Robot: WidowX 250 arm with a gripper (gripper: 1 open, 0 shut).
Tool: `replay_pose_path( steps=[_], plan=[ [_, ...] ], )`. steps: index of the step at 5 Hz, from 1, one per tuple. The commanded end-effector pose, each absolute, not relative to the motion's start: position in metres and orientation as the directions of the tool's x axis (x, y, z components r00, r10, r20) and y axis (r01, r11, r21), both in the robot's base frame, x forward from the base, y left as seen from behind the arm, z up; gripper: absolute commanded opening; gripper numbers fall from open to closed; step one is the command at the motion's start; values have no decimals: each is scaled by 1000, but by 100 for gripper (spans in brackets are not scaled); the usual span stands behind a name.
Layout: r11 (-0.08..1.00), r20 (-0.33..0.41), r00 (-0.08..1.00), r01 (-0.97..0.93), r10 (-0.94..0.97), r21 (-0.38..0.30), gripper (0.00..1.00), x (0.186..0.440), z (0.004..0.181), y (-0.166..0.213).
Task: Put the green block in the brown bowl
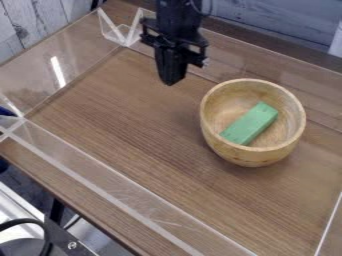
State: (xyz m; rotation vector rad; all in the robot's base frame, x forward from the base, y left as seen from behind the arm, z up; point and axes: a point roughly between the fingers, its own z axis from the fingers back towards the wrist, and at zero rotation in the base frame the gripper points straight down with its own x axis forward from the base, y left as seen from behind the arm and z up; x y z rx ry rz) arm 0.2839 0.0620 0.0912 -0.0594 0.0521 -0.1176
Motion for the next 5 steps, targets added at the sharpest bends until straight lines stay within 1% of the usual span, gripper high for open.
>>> replay_pose_path(
  steps=[1,3,5],
  plan=[
    [996,7,997,81,-81,-32,0,293,101,83],
    [999,9,1000,30,-29,-24,0,297,86,109],
    [1000,-15,1000,8,-8,-25,0,301,63,121]
  ],
)
